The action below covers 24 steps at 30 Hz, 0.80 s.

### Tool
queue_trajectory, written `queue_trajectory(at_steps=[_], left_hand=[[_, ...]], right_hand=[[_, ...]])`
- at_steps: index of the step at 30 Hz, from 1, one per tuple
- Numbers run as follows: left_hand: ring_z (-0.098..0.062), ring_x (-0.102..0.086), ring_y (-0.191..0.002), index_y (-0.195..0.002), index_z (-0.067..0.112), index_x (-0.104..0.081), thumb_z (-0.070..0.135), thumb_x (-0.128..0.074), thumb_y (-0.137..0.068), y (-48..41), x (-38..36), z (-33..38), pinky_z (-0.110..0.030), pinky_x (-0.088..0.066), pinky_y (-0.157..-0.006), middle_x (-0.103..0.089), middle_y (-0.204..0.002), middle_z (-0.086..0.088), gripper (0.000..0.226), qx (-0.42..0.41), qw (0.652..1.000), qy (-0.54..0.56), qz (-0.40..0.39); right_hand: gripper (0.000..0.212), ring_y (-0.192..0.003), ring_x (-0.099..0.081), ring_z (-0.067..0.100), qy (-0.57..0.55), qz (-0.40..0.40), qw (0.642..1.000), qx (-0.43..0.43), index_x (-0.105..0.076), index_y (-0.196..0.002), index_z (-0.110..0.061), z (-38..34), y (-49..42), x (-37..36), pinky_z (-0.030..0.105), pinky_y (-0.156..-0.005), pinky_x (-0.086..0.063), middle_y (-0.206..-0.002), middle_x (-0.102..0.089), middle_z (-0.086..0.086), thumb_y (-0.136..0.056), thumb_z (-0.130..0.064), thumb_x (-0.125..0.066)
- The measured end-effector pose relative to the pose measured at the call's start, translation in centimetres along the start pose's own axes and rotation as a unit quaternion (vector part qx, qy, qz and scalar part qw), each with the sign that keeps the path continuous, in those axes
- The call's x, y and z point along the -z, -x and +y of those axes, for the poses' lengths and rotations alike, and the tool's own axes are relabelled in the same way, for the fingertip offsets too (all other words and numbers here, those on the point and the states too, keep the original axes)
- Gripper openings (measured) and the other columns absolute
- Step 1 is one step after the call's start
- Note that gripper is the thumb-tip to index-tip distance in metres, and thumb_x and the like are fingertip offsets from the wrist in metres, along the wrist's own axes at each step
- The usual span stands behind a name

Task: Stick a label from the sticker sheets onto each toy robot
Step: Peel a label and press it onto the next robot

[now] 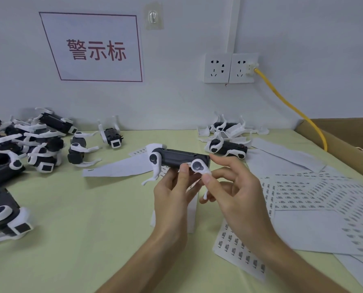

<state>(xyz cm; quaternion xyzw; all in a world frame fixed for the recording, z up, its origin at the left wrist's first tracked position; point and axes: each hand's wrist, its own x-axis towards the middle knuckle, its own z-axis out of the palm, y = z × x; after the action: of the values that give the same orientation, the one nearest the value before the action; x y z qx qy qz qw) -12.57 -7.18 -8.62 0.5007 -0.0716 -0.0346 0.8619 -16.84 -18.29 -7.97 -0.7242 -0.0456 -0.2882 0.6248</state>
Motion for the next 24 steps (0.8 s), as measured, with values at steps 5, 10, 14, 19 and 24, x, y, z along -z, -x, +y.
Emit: queue_trajectory(at_steps=[5, 10, 14, 19, 24], left_hand=[[-0.02, -0.075, -0.099, -0.108, 0.0, -0.07, 0.039, -0.067, -0.091, -0.2, 0.2, 0.1, -0.026, -0.059, -0.082, -0.077, -0.107, -0.01, 0.043, 0.013, 1.0, 0.009, -0.001], [-0.02, -0.078, -0.097, -0.106, 0.002, -0.074, 0.042, -0.071, -0.085, -0.5, 0.8, 0.2, -0.031, -0.058, -0.09, -0.081, -0.102, -0.008, 0.045, -0.004, 0.999, -0.03, 0.02], [-0.023, -0.079, -0.094, -0.099, 0.004, -0.077, 0.045, -0.077, -0.077, -0.3, 0.7, 0.3, -0.032, -0.058, -0.091, -0.081, -0.097, -0.011, 0.047, -0.018, 0.998, -0.065, 0.001], [-0.023, -0.079, -0.091, -0.093, 0.015, -0.081, 0.041, -0.081, -0.082, -0.1, 0.6, 0.4, -0.02, -0.058, -0.081, -0.081, -0.093, -0.009, 0.029, -0.04, 0.994, -0.095, -0.037], [-0.021, -0.079, -0.092, -0.091, 0.016, -0.08, 0.039, -0.069, -0.088, -0.3, 0.5, 0.8, -0.019, -0.058, -0.079, -0.081, -0.095, -0.006, 0.026, -0.07, 0.988, -0.122, -0.07]], right_hand=[[0.03, -0.062, -0.074, 0.02, 0.018, -0.008, 1.0, -0.003, -0.06, -0.117, -0.029, -0.1, 0.1, 0.0, 0.024, -0.064, -0.055, -0.088, -0.075, -0.005, -0.093, -0.017, -0.073], [0.028, -0.065, -0.073, 0.018, 0.011, -0.031, 0.999, -0.028, -0.059, -0.114, -0.029, -0.3, 0.0, 0.0, 0.023, -0.063, -0.054, -0.087, -0.073, -0.004, -0.092, -0.022, -0.075], [0.034, -0.095, -0.067, 0.006, 0.048, 0.013, 0.998, -0.044, -0.061, -0.102, -0.028, -0.6, -0.8, 0.8, 0.015, -0.072, -0.049, -0.103, -0.066, -0.009, -0.078, -0.047, -0.075], [0.042, -0.101, -0.071, 0.007, -0.017, -0.101, 0.988, -0.115, -0.063, -0.117, -0.032, -1.1, -2.1, 2.5, 0.018, -0.084, -0.056, -0.108, -0.07, -0.015, -0.078, -0.048, -0.071], [0.031, -0.091, -0.075, 0.015, -0.001, -0.13, 0.988, -0.077, -0.07, -0.105, -0.035, -1.5, -2.8, 3.4, 0.025, -0.074, -0.059, -0.099, -0.072, -0.015, -0.076, -0.041, -0.081]])
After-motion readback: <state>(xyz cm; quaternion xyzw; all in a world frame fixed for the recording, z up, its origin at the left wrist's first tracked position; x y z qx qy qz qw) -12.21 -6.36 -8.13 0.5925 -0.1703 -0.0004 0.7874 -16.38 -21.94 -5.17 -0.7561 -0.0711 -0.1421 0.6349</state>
